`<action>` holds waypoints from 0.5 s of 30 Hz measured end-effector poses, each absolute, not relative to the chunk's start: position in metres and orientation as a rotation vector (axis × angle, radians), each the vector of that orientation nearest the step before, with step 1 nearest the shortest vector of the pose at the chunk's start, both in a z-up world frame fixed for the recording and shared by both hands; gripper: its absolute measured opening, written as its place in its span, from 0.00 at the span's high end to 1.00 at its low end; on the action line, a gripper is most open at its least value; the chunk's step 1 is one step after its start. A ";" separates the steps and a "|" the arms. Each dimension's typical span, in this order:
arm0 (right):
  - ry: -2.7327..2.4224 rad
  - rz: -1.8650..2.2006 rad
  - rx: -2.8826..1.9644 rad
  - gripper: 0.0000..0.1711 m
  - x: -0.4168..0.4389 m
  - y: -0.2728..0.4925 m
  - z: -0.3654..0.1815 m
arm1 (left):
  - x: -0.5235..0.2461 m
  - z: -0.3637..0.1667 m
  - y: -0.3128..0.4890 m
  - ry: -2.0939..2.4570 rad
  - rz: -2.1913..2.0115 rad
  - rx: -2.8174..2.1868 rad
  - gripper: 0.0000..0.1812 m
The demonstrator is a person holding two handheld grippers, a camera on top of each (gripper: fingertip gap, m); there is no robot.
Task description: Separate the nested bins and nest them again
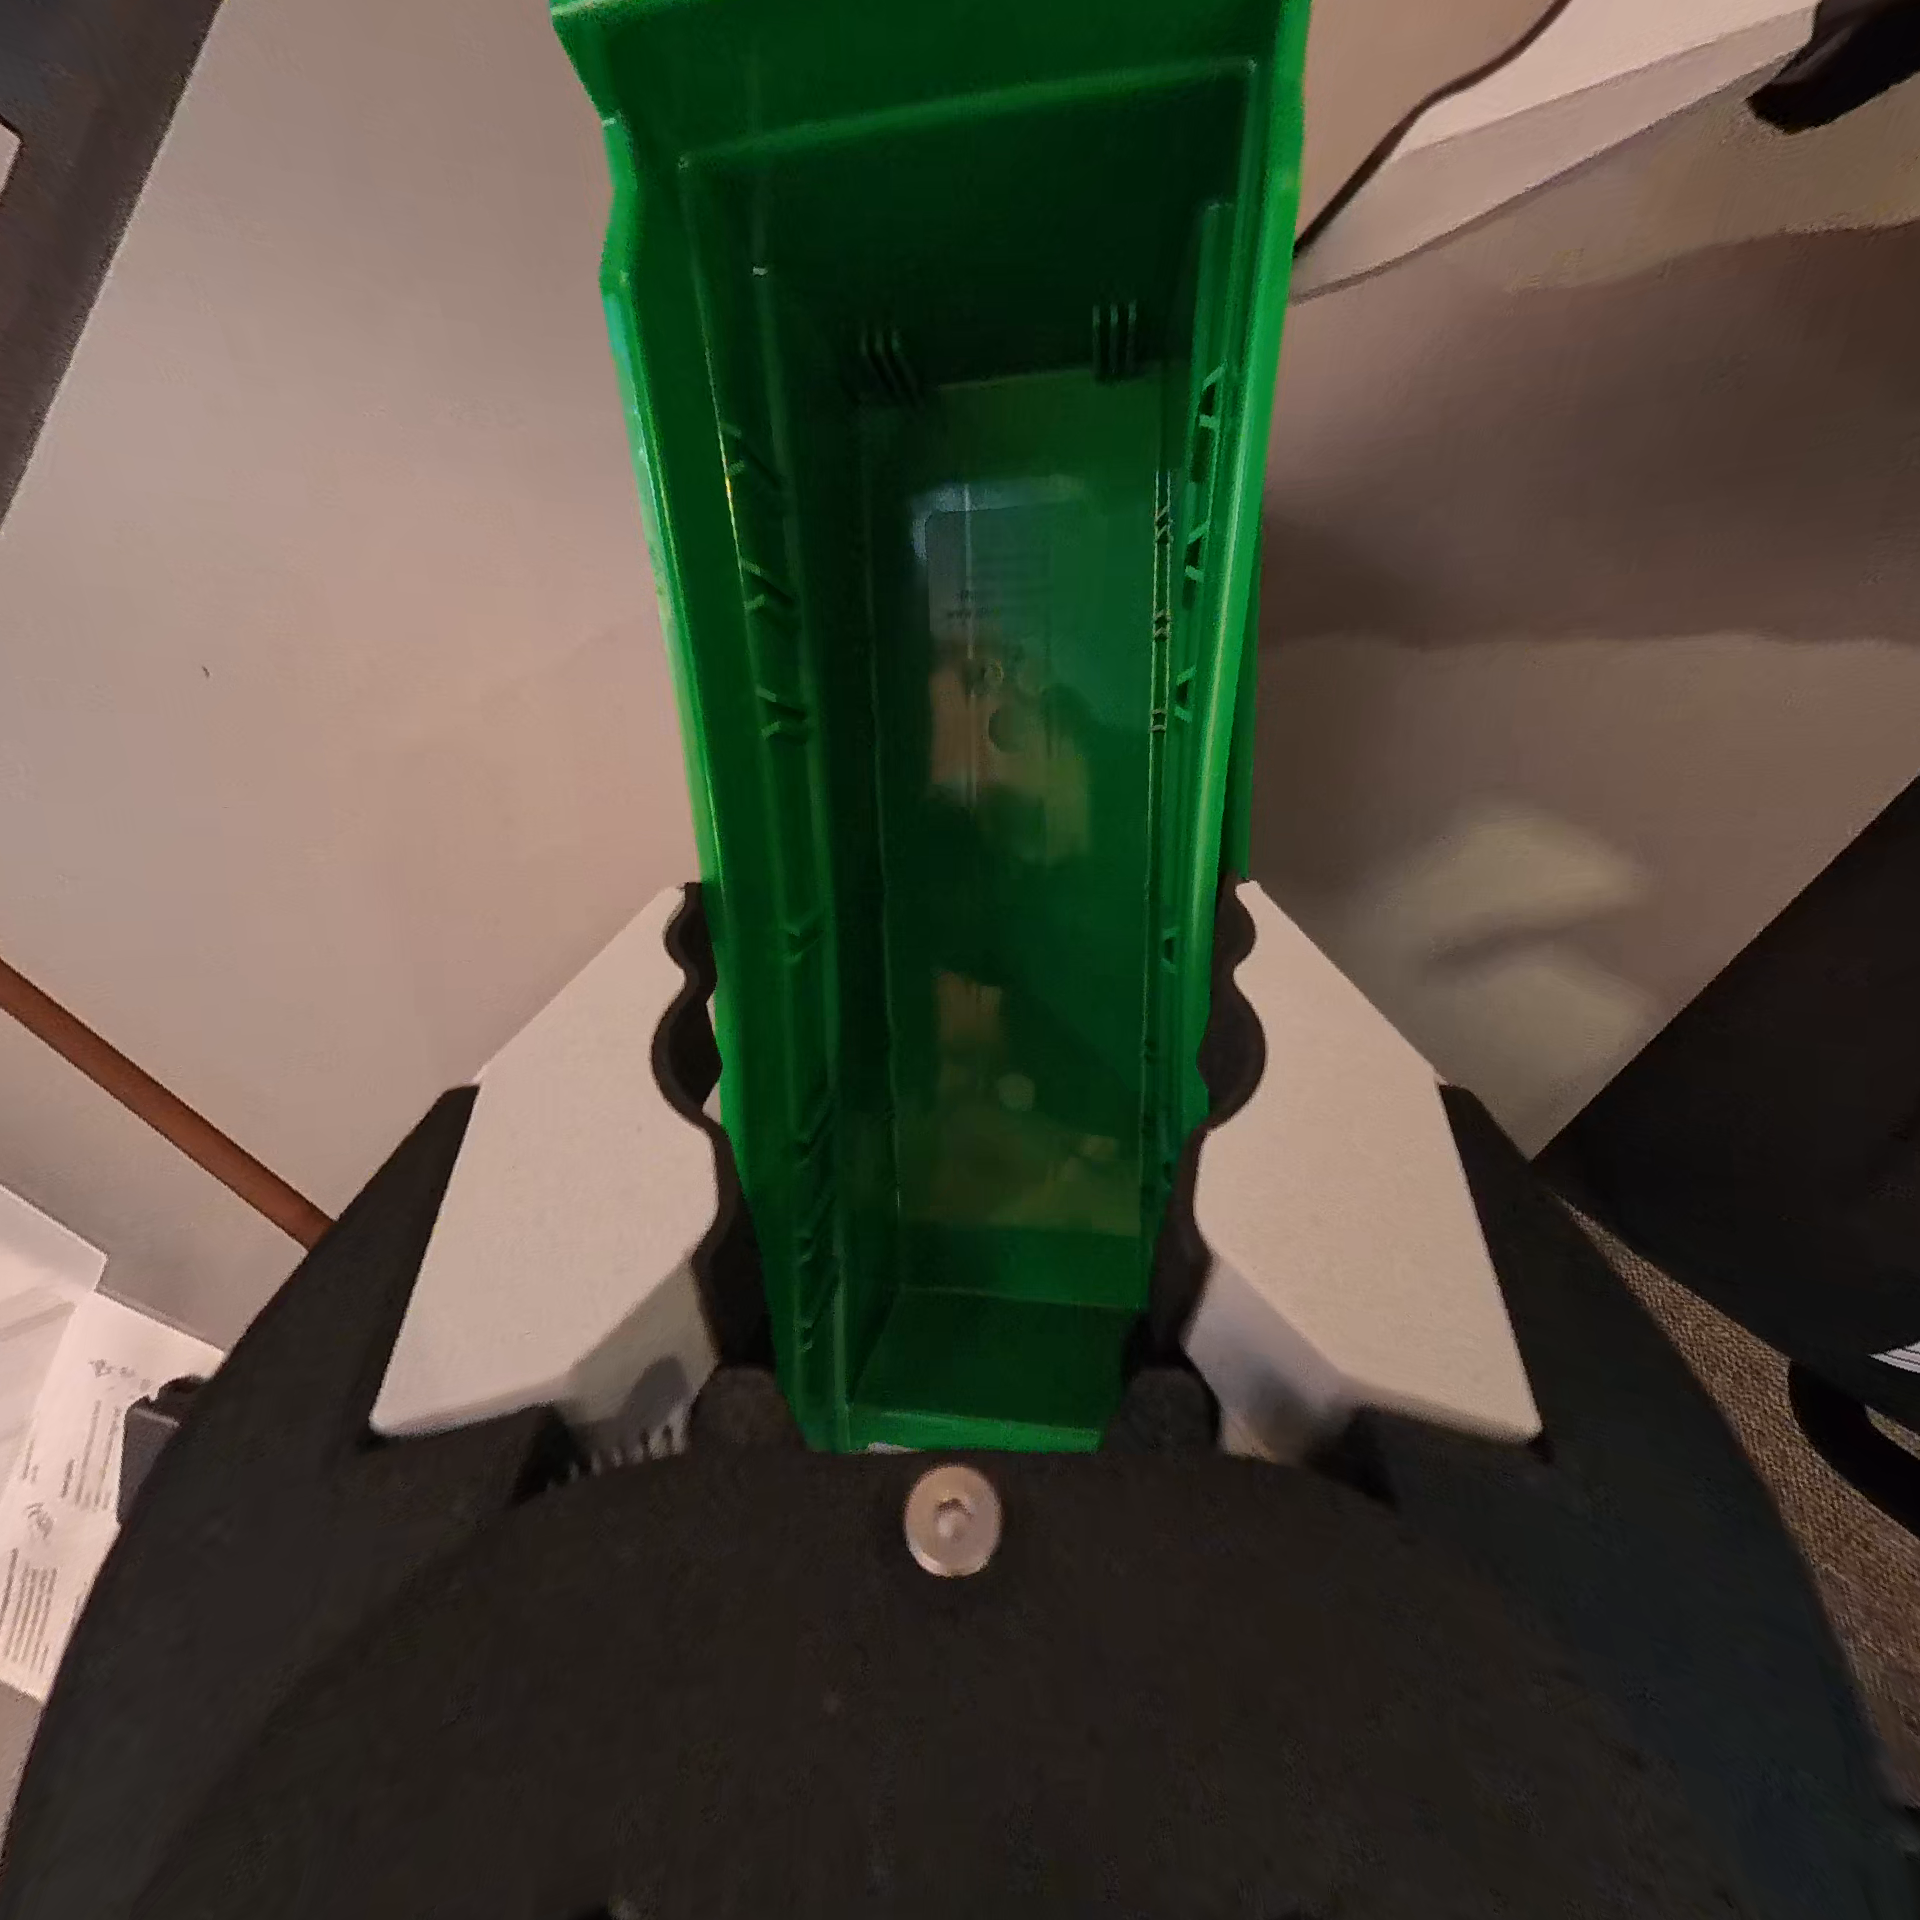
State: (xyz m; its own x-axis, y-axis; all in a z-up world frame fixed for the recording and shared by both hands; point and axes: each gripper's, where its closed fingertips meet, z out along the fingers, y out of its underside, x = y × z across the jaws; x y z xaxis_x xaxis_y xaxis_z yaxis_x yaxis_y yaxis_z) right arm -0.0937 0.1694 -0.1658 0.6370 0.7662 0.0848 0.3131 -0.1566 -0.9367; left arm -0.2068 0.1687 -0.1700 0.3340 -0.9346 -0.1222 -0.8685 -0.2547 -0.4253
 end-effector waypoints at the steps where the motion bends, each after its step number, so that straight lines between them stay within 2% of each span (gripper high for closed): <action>1: -0.887 0.500 -1.744 0.82 -0.094 0.170 -0.167 | -0.207 -0.171 0.169 1.590 -0.206 -2.190 0.48; 8: -0.853 0.464 -1.703 0.81 -0.087 0.167 -0.160 | -0.201 -0.169 0.167 1.598 -0.211 -2.185 0.48; 11: -0.808 0.453 -1.636 0.84 -0.079 0.165 -0.146 | -0.198 -0.172 0.166 1.614 -0.200 -2.190 0.48; 15: -0.853 0.468 -1.716 0.81 -0.082 0.167 -0.167 | -0.191 -0.176 0.165 1.621 -0.215 -2.192 0.48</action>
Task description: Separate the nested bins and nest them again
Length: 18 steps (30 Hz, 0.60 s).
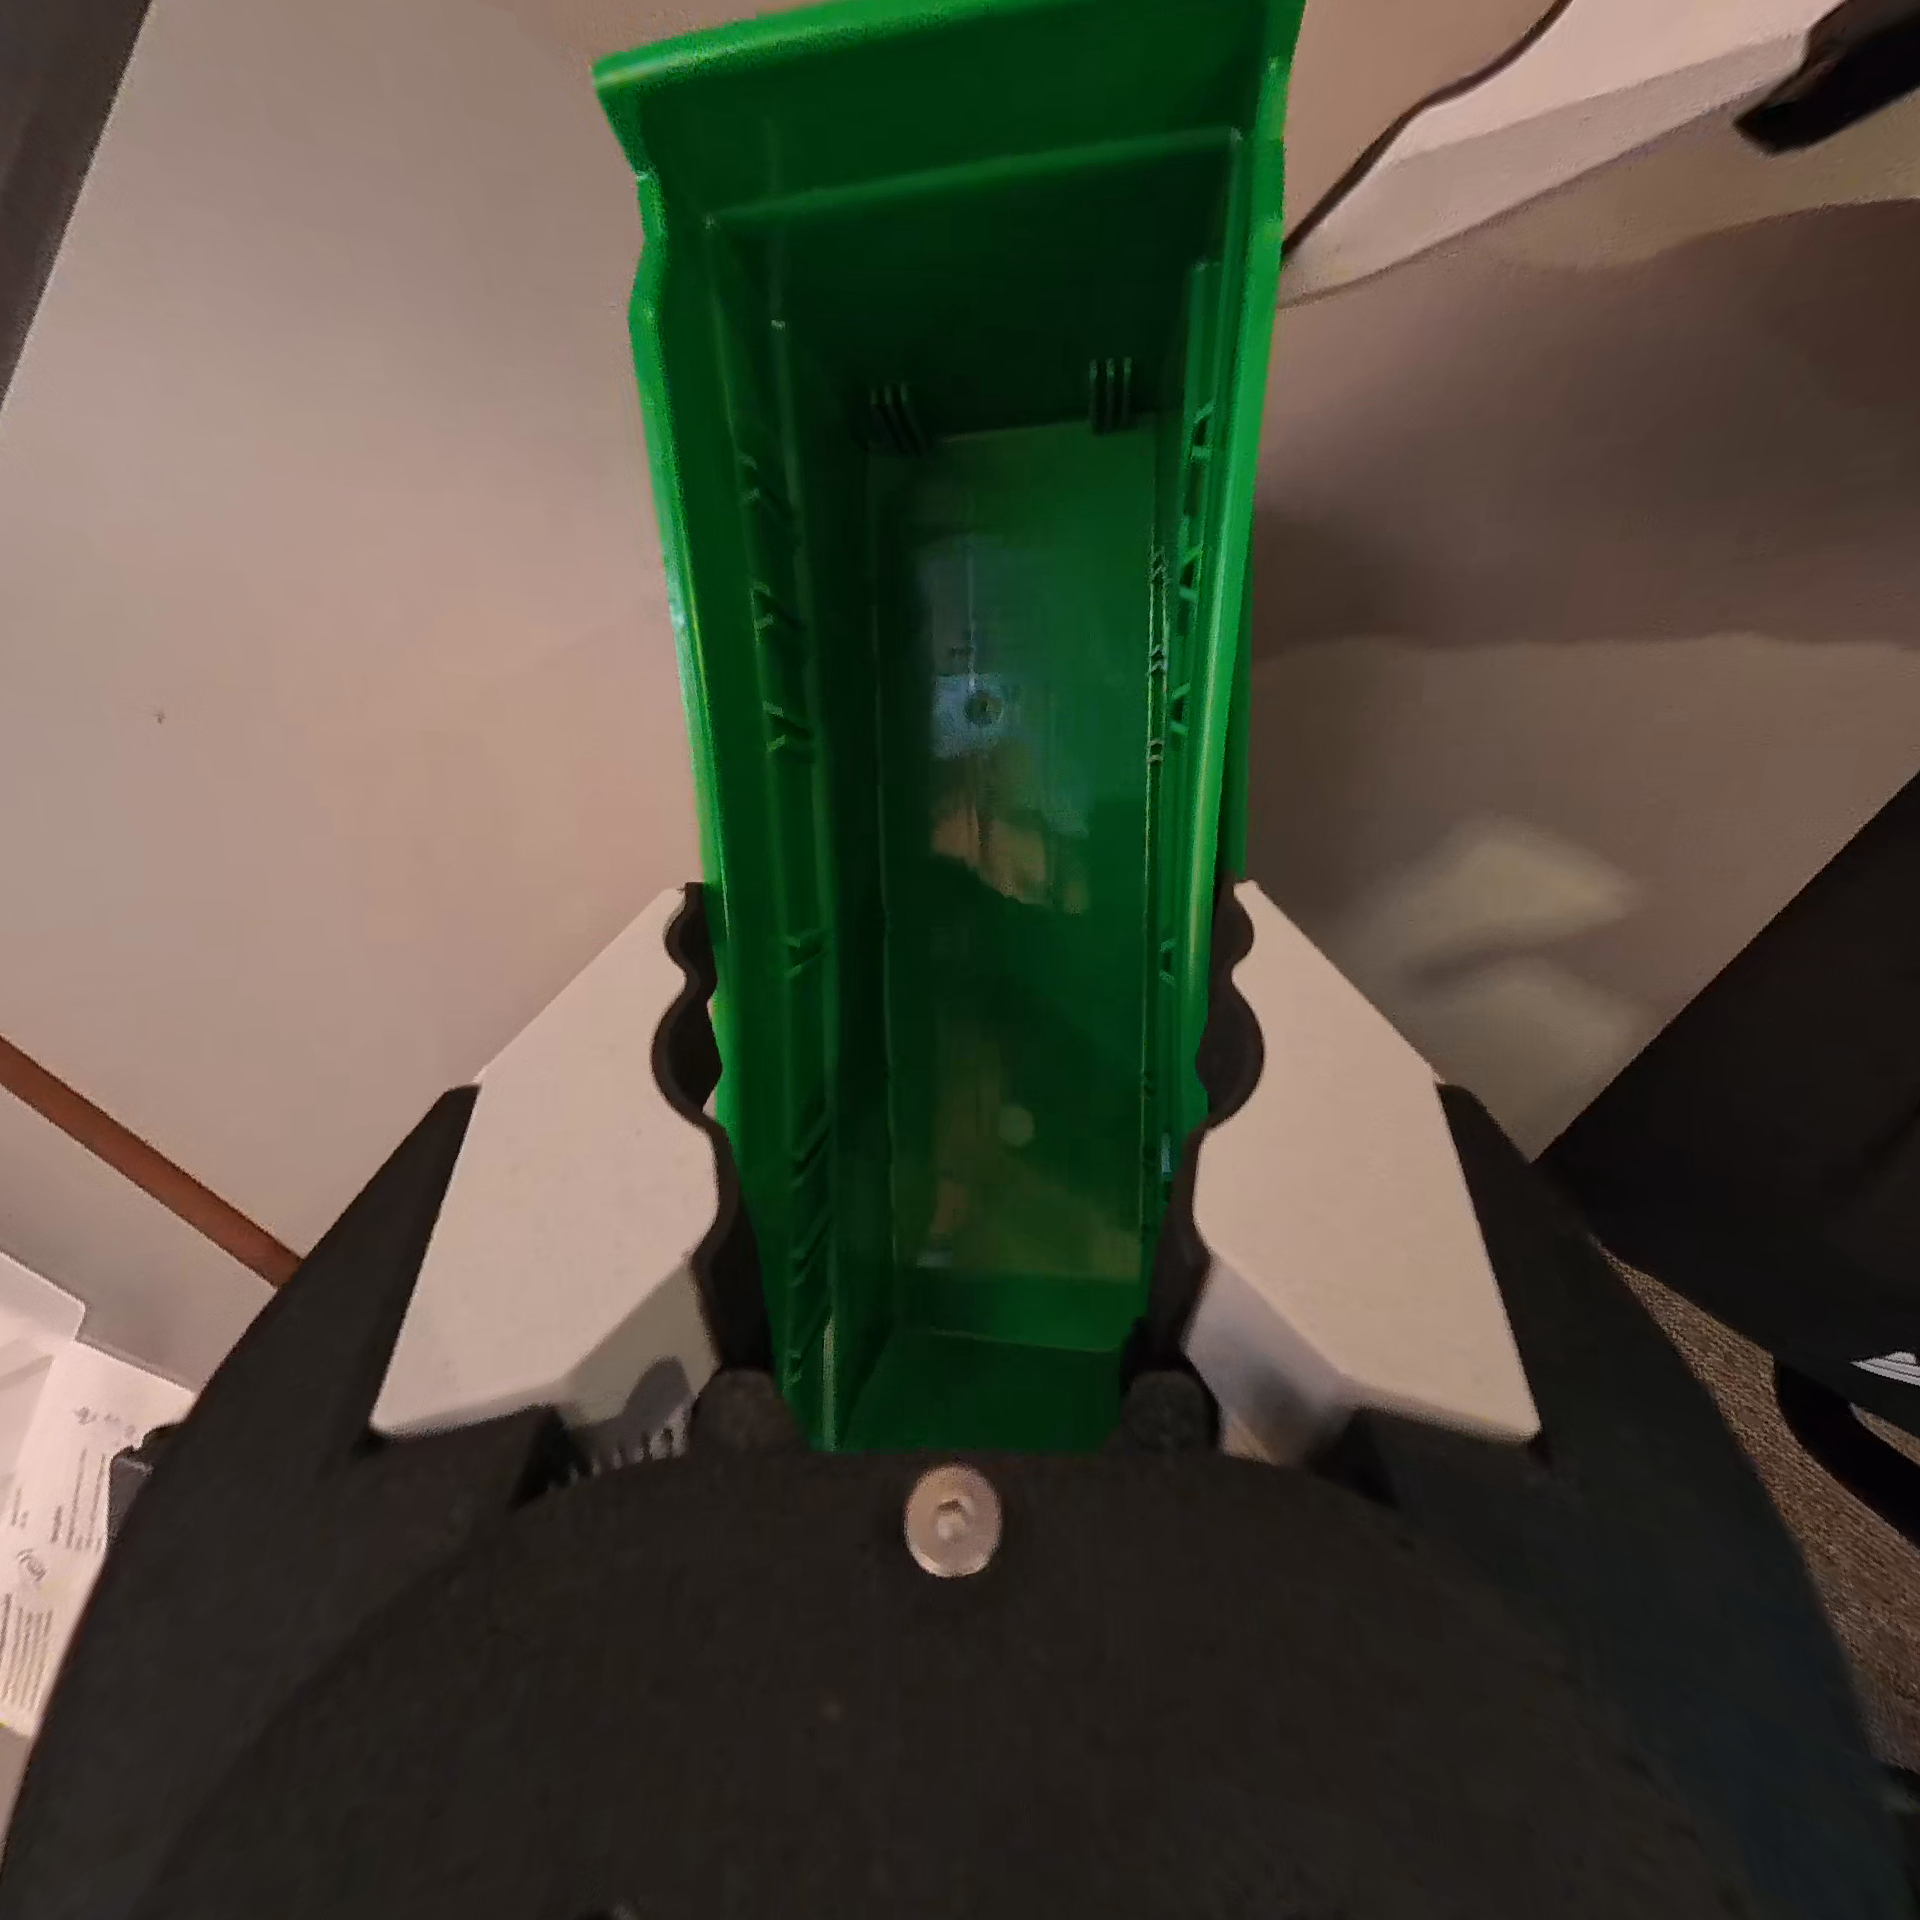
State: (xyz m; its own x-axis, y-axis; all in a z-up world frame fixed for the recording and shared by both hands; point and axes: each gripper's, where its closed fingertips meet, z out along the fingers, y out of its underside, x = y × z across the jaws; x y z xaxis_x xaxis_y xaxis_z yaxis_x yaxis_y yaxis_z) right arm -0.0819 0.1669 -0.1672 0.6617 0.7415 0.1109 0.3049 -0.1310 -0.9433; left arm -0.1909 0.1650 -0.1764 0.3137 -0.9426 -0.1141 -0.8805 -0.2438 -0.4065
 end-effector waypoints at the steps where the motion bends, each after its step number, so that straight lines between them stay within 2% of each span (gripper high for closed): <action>1: -0.851 0.466 -1.725 0.81 -0.082 0.167 -0.170 | -0.190 -0.177 0.165 1.623 -0.212 -2.194 0.49; 18: -0.911 0.442 -1.820 0.84 -0.088 0.175 -0.184 | -0.195 -0.173 0.171 1.575 -0.205 -2.164 0.50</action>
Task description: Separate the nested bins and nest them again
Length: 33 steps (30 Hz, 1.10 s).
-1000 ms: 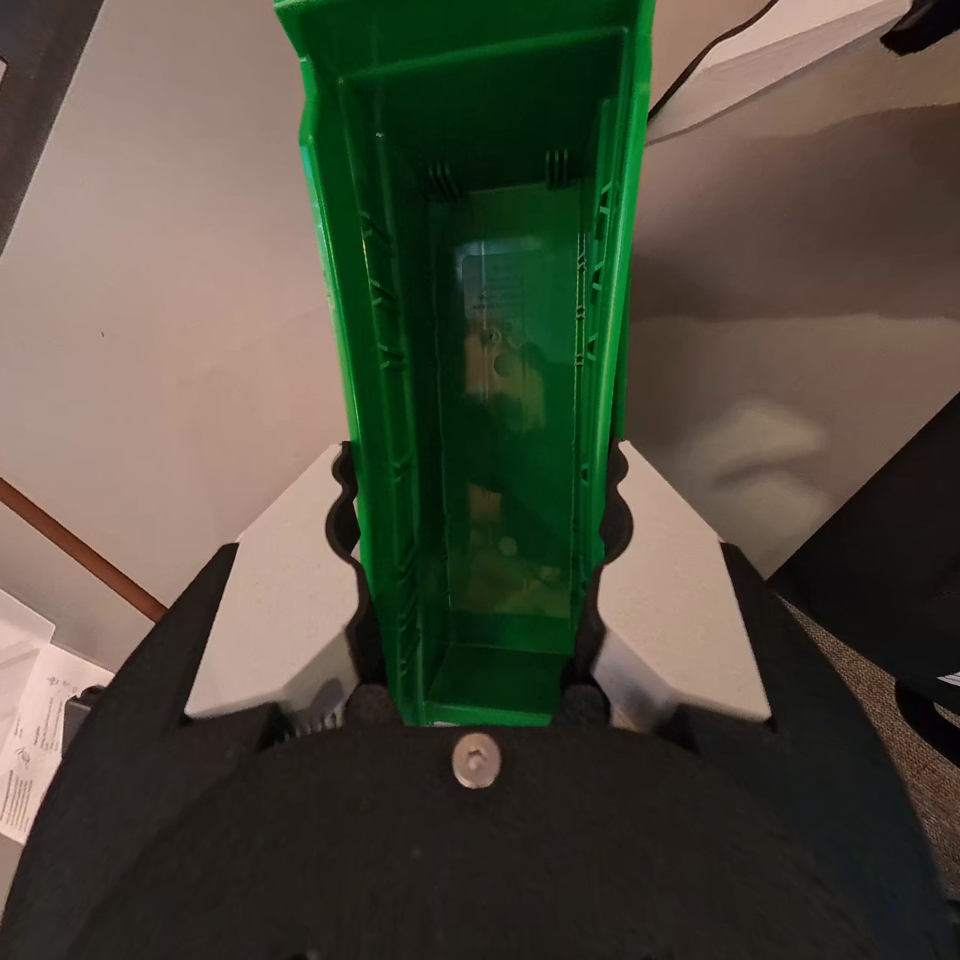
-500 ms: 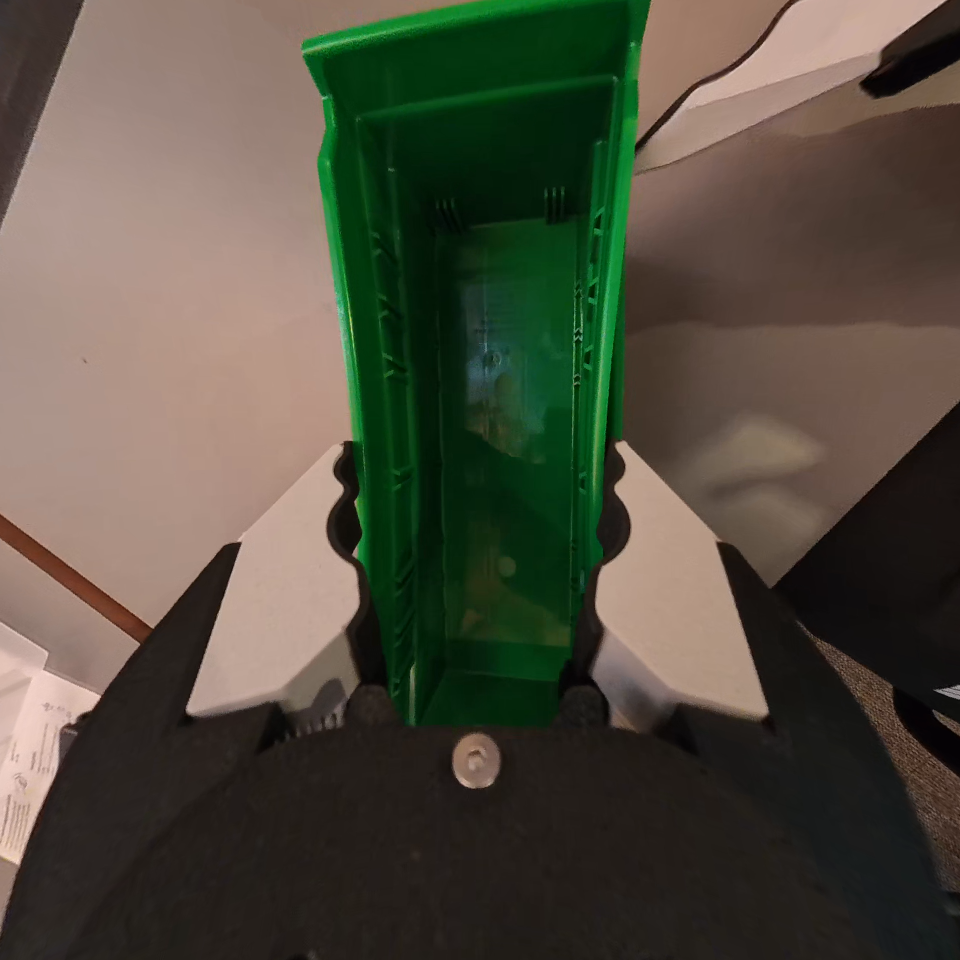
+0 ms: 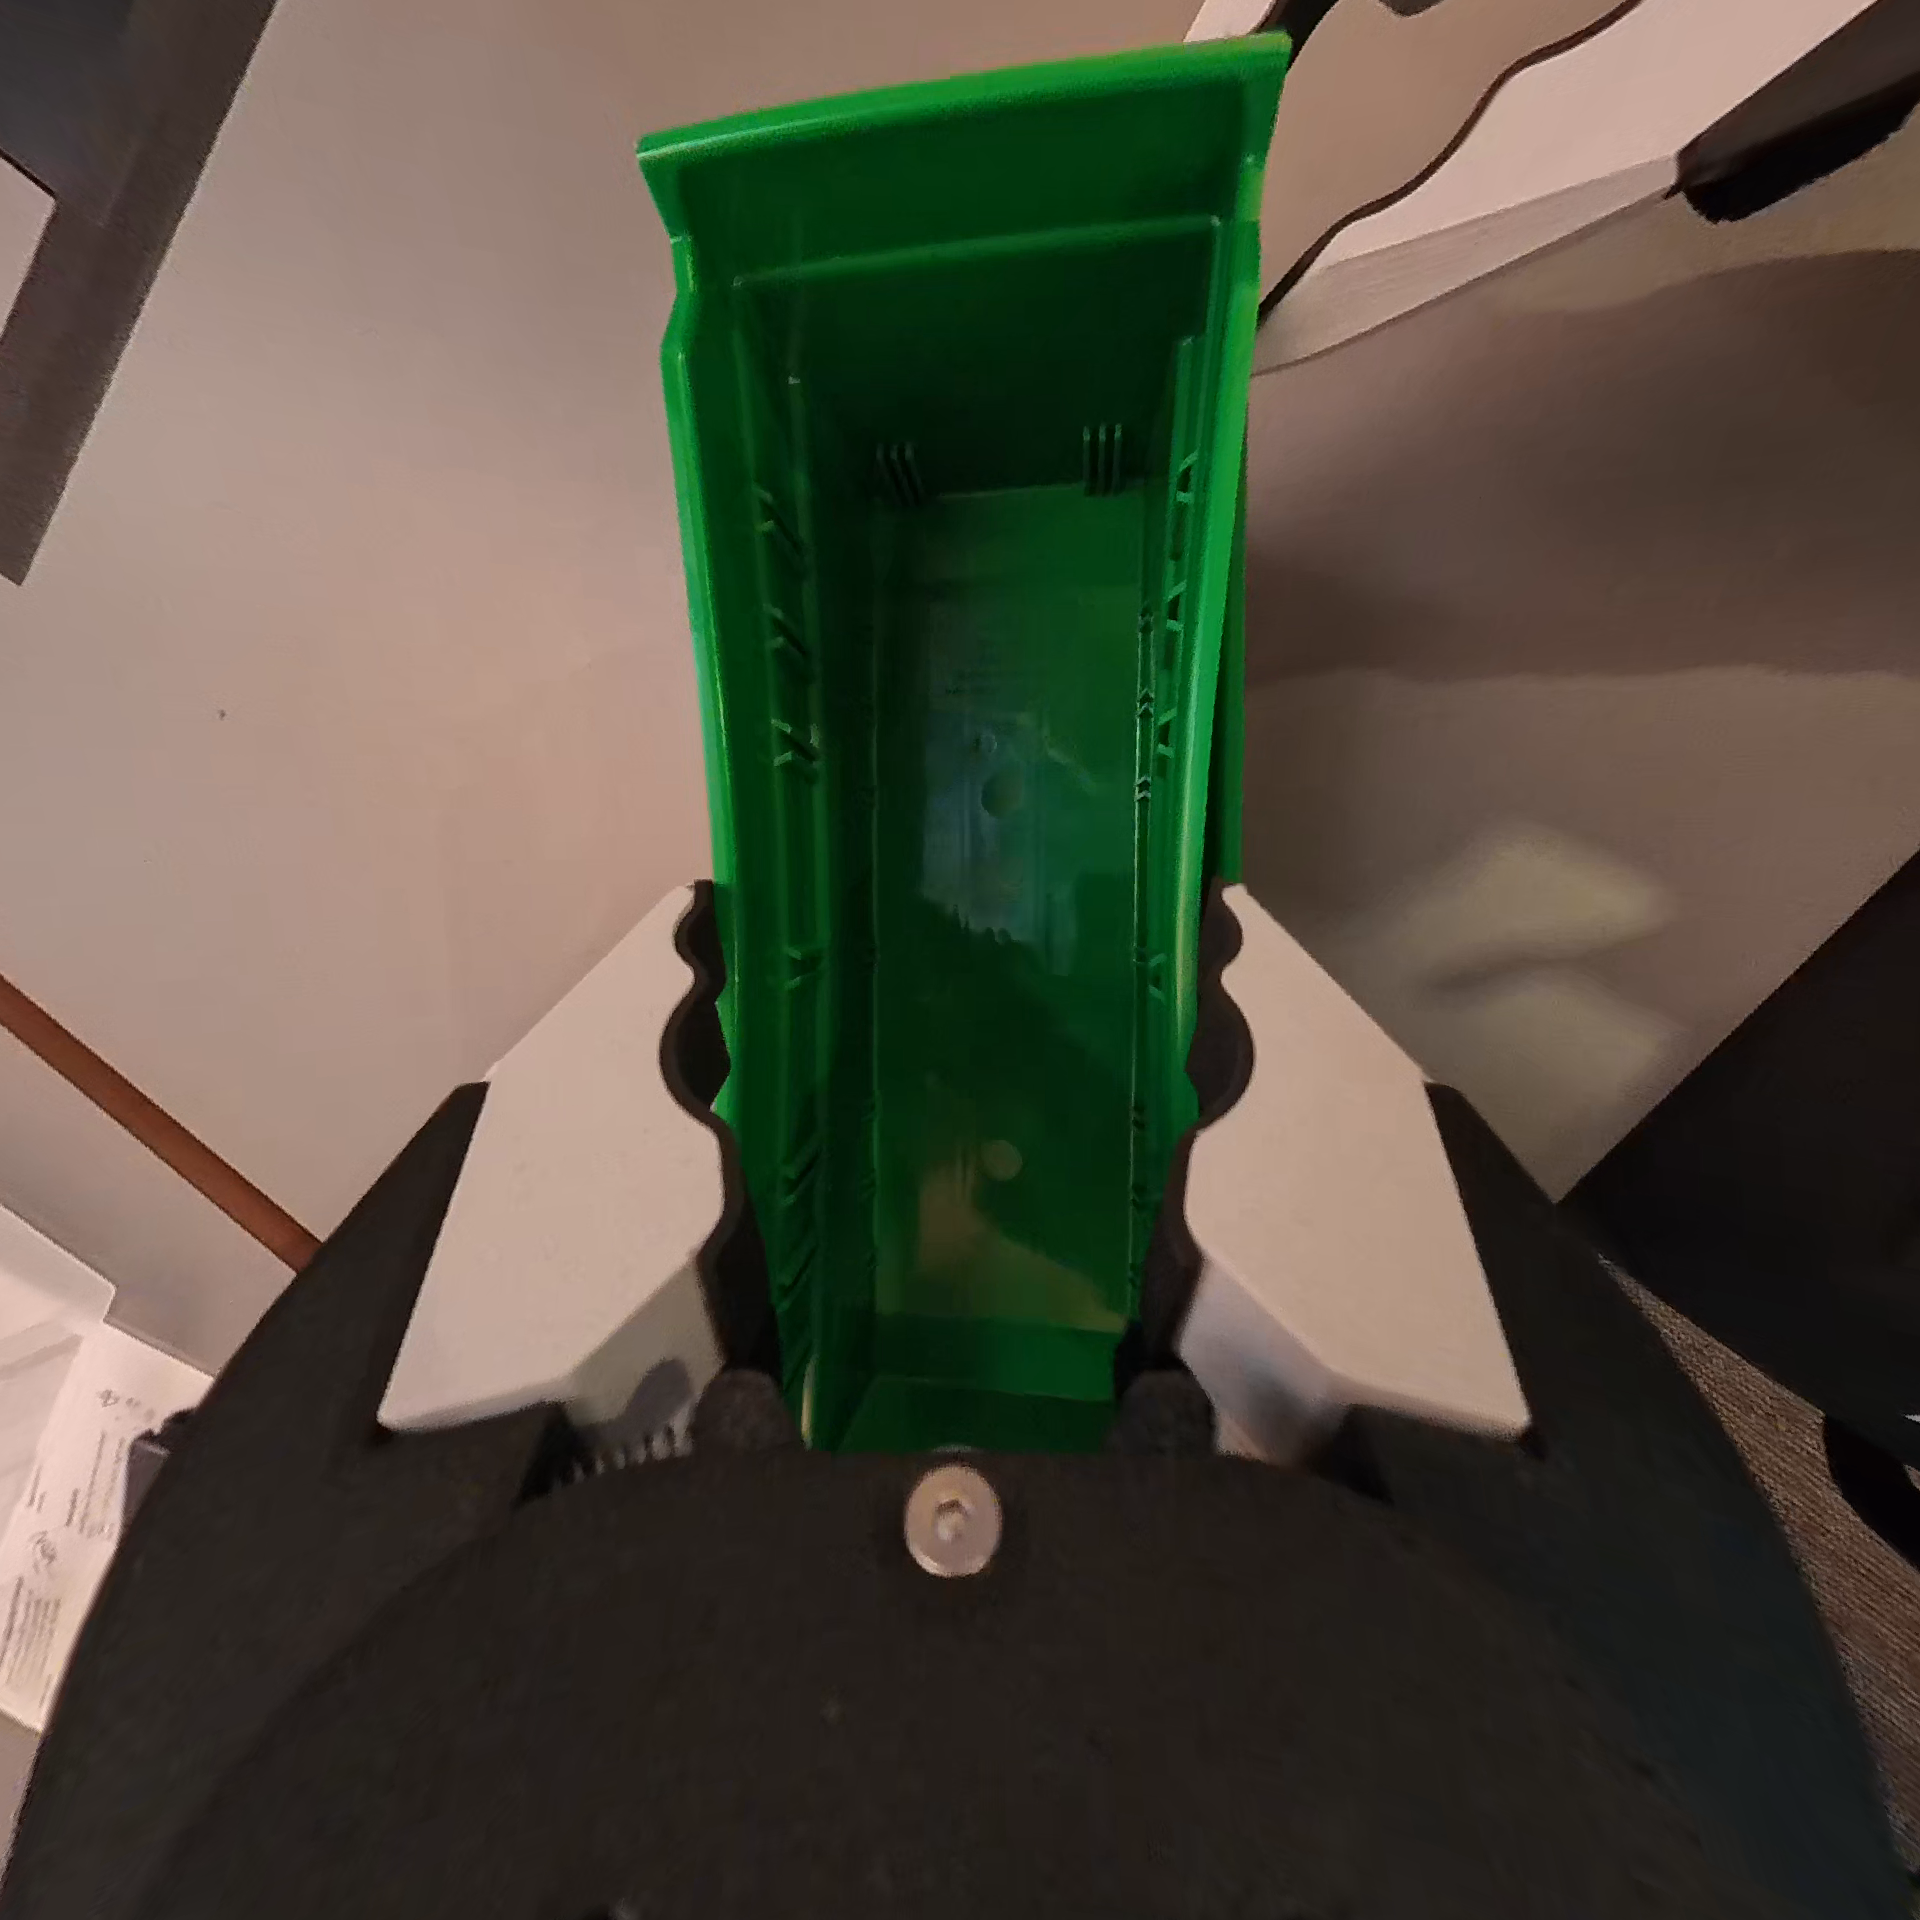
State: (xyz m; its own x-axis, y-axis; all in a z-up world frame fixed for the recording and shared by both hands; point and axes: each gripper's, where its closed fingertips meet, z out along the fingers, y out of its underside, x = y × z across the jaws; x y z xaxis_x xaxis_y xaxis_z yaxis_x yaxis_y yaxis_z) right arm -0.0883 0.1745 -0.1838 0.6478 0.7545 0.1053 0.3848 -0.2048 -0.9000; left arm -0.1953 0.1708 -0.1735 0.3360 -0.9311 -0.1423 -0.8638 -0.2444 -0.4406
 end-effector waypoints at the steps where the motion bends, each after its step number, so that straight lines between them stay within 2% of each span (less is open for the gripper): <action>1: -0.909 0.451 -1.825 0.84 -0.089 0.175 -0.184 | -0.195 -0.172 0.170 1.574 -0.210 -2.158 0.51; 12: -0.915 0.443 -1.841 0.84 -0.091 0.176 -0.184 | -0.195 -0.166 0.171 1.535 -0.279 -2.130 0.51; 21: -0.910 0.418 -1.820 0.83 -0.094 0.174 -0.176 | -0.199 -0.177 0.170 1.553 -0.251 -2.202 0.43; 28: -0.892 0.465 -1.781 0.83 -0.100 0.170 -0.161 | -0.194 -0.173 0.173 1.567 -0.200 -2.191 0.41; 33: -0.895 0.457 -1.775 0.84 -0.100 0.169 -0.159 | -0.192 -0.175 0.179 1.570 -0.138 -2.186 0.45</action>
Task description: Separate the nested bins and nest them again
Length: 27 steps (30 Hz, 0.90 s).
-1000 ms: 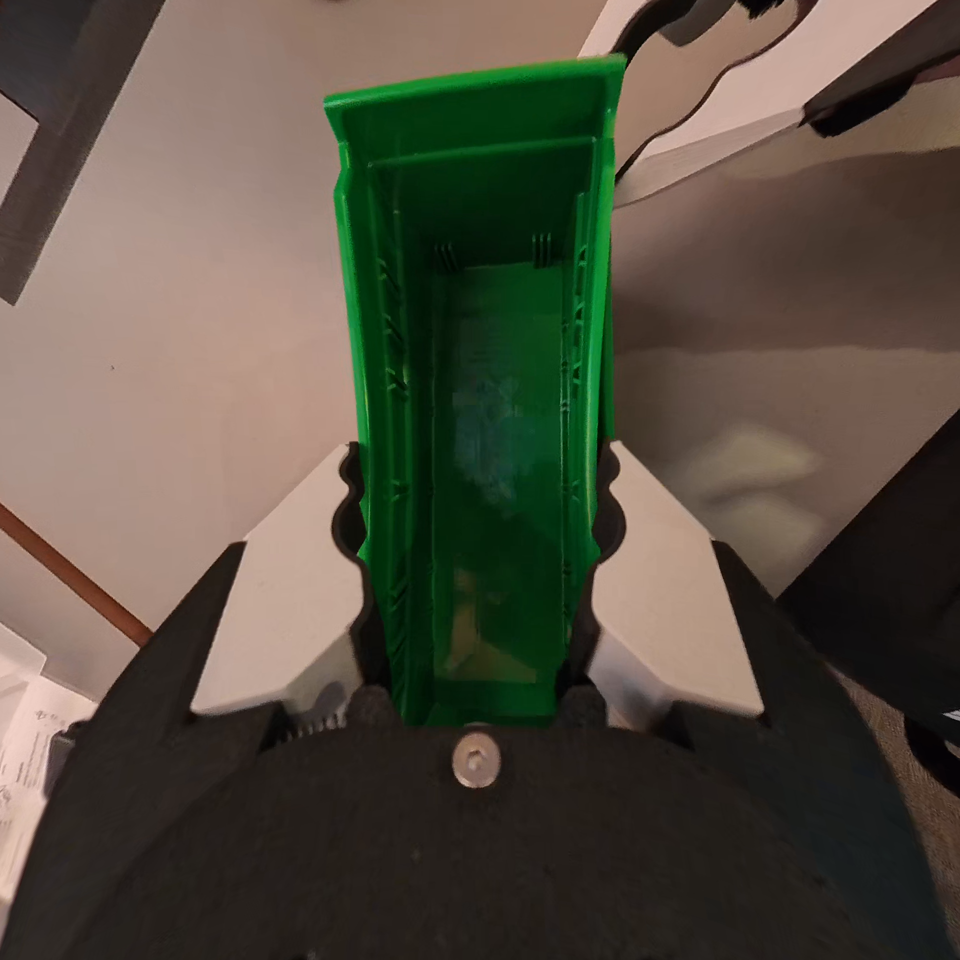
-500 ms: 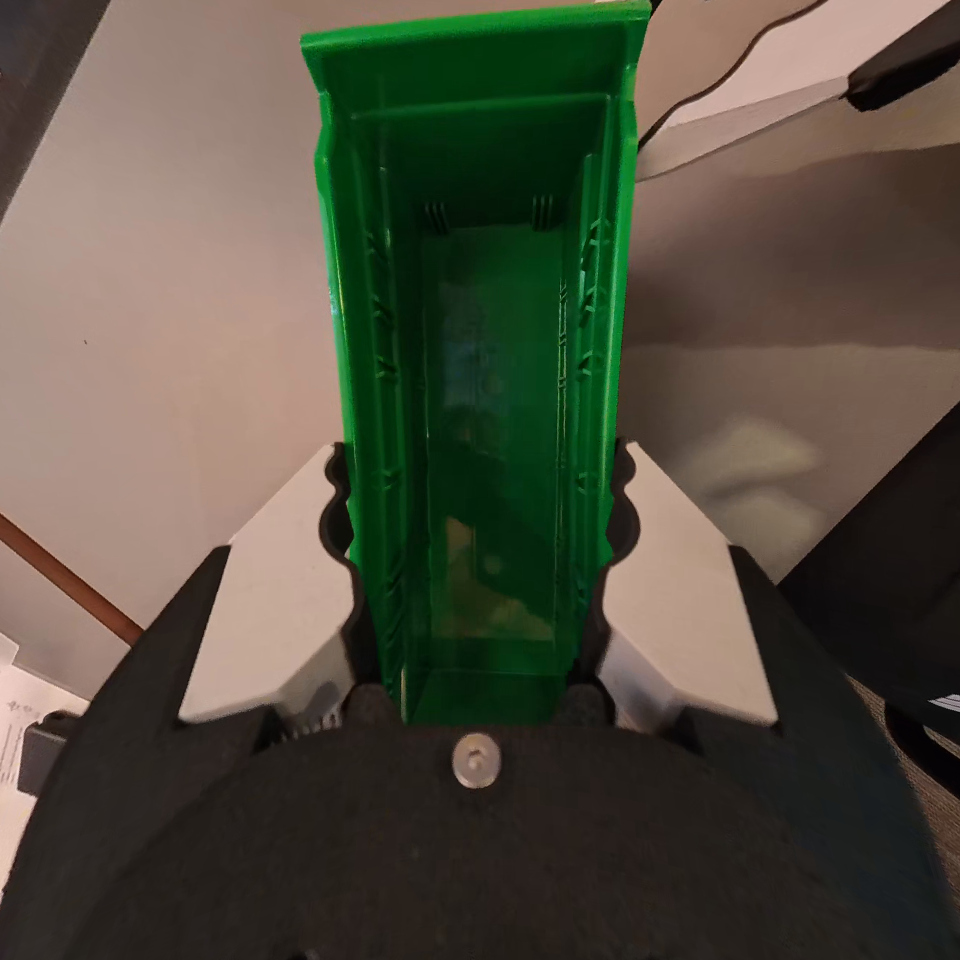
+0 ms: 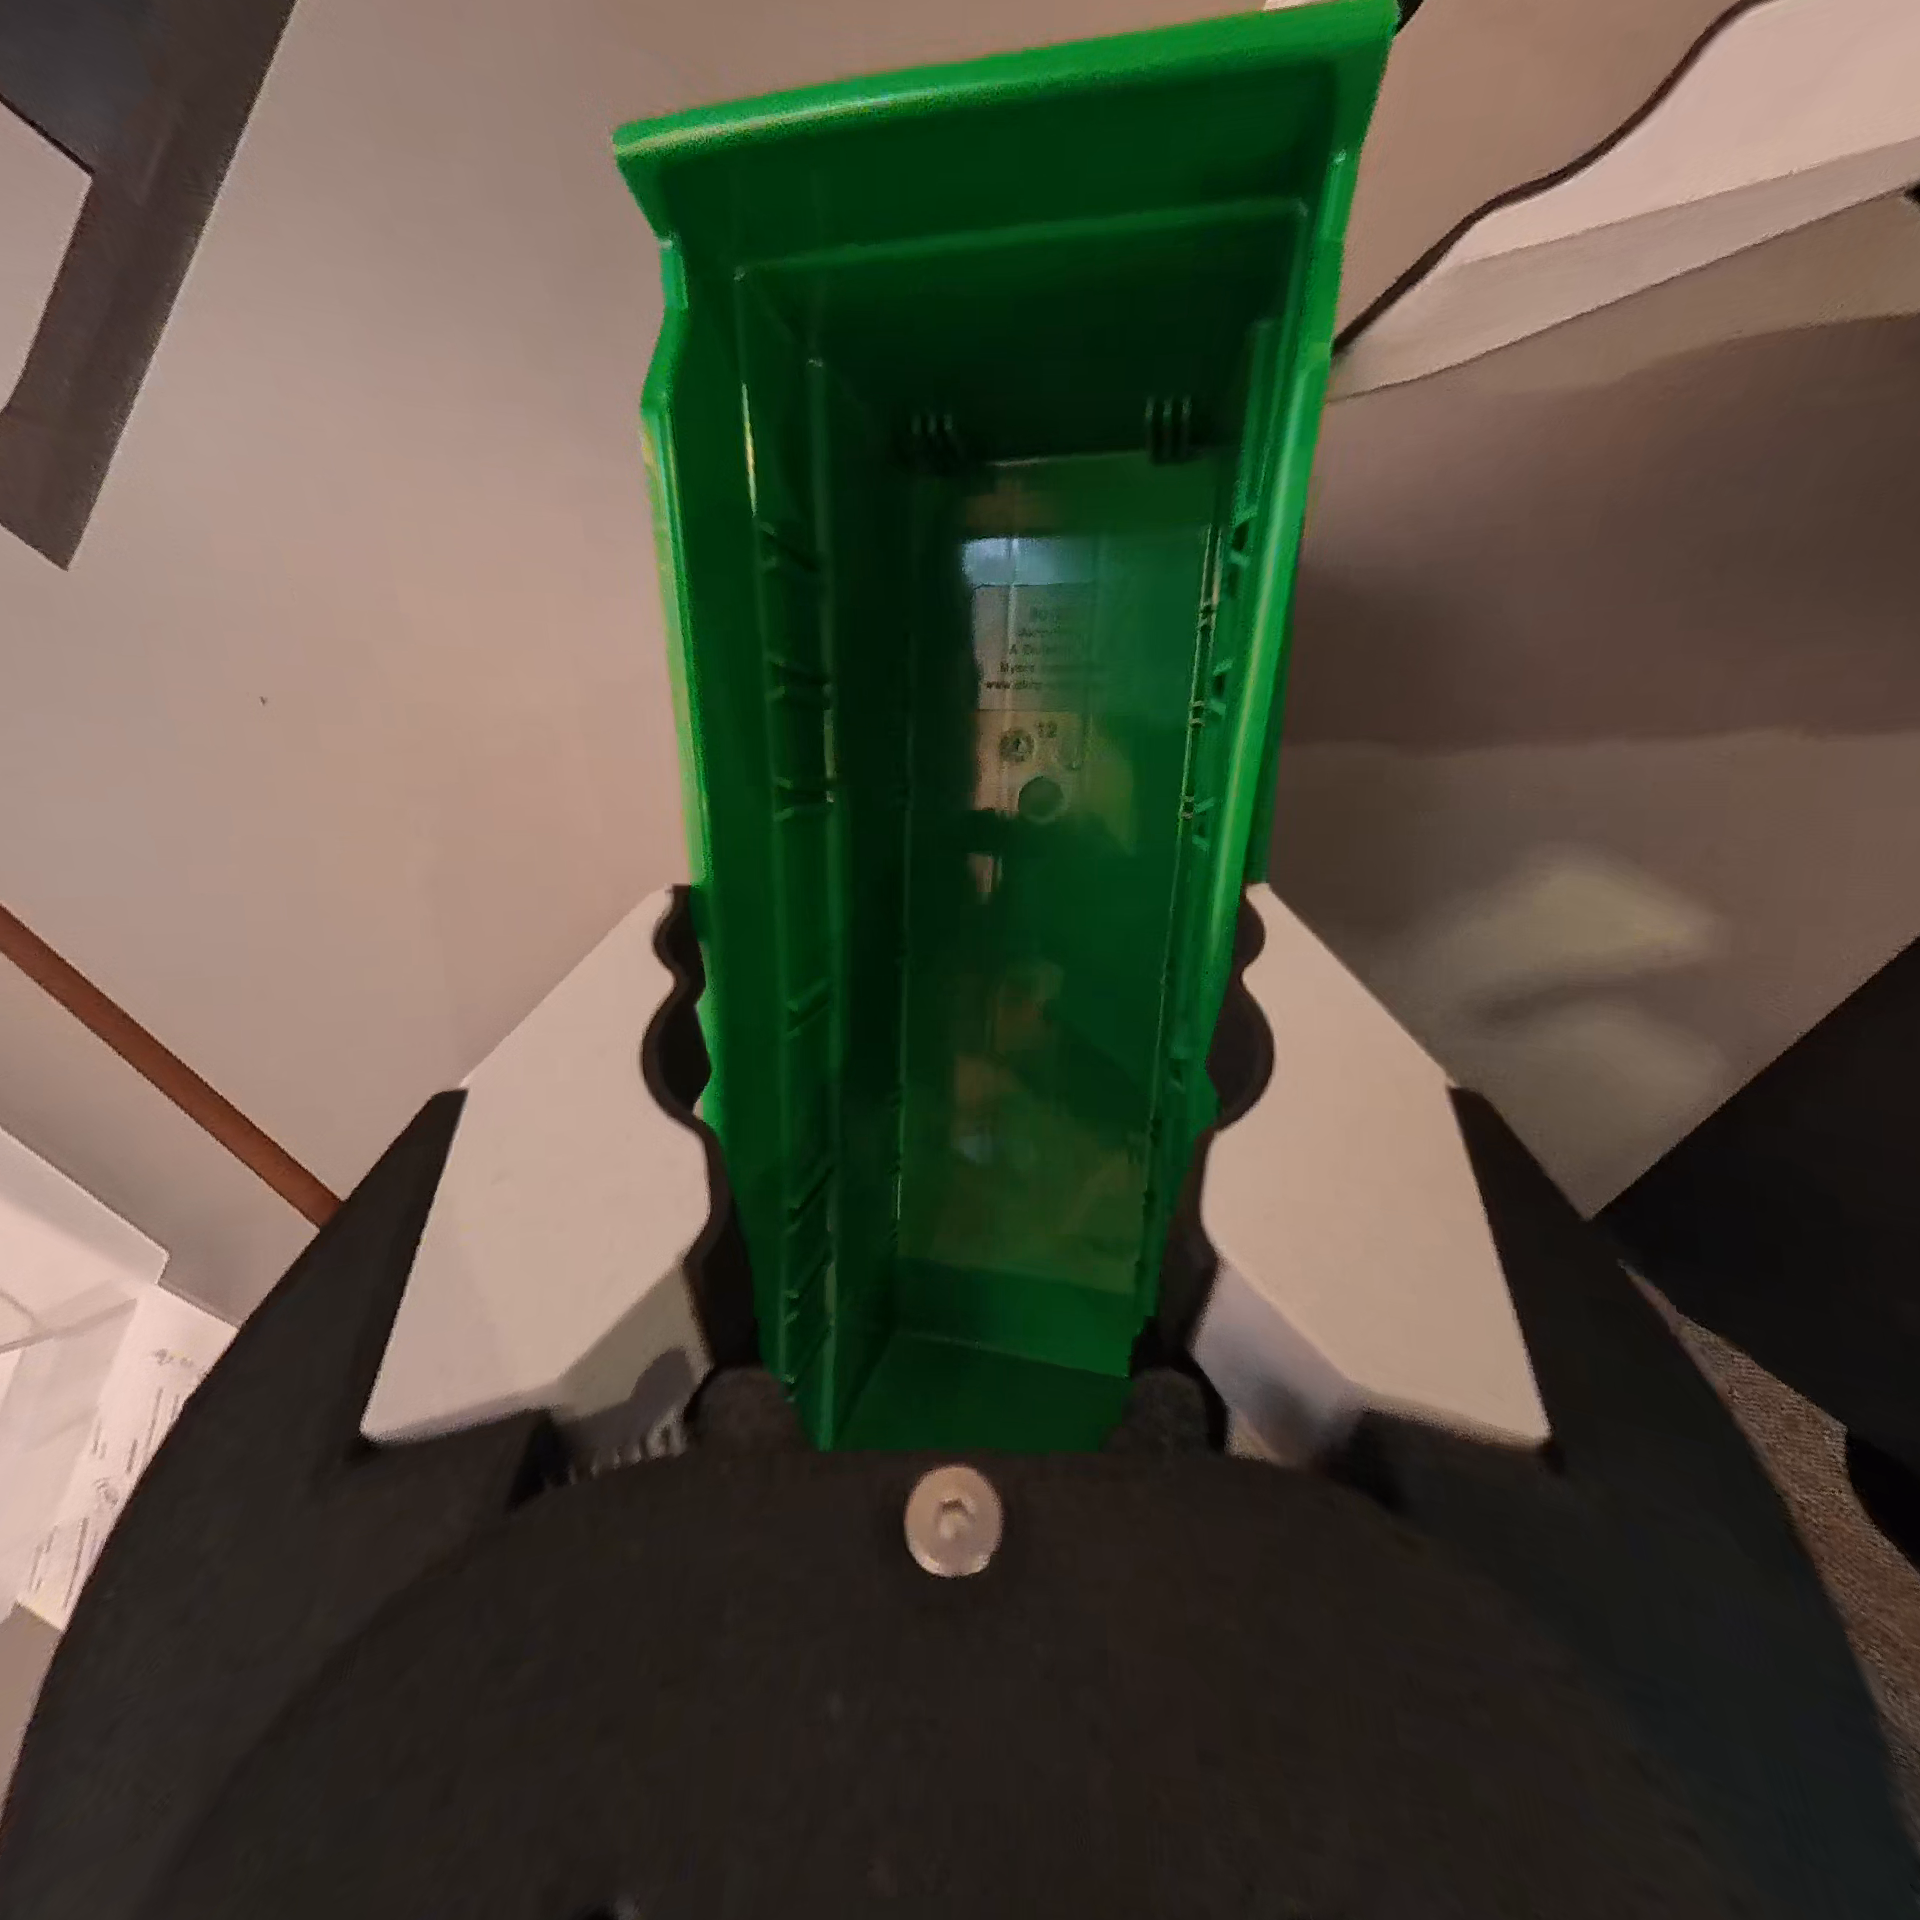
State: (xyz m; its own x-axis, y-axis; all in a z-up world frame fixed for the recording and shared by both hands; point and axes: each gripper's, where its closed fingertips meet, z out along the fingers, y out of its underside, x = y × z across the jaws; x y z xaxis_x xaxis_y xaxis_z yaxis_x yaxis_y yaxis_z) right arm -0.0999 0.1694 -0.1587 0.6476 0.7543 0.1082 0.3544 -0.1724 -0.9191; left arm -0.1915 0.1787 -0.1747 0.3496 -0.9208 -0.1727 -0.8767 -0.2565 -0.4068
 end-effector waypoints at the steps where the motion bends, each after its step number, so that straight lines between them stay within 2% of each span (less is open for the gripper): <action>1: -0.892 0.464 -1.777 0.84 -0.099 0.169 -0.160 | -0.191 -0.175 0.178 1.579 -0.127 -2.180 0.46; 10: -0.881 0.520 -1.813 0.82 -0.098 0.168 -0.180 | -0.187 -0.176 0.177 1.586 -0.090 -2.143 0.52; 27: -0.897 0.491 -1.851 0.81 -0.101 0.178 -0.184 | -0.193 -0.139 0.185 1.508 -0.160 -2.096 0.50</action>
State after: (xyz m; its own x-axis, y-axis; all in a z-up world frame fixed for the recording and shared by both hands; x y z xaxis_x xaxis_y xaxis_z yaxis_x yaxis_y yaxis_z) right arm -0.1005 0.1777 -0.1838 0.6454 0.7619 0.0545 0.3648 -0.2448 -0.8983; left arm -0.1932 0.1847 -0.1390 0.3645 -0.9063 -0.2140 -0.8410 -0.2217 -0.4936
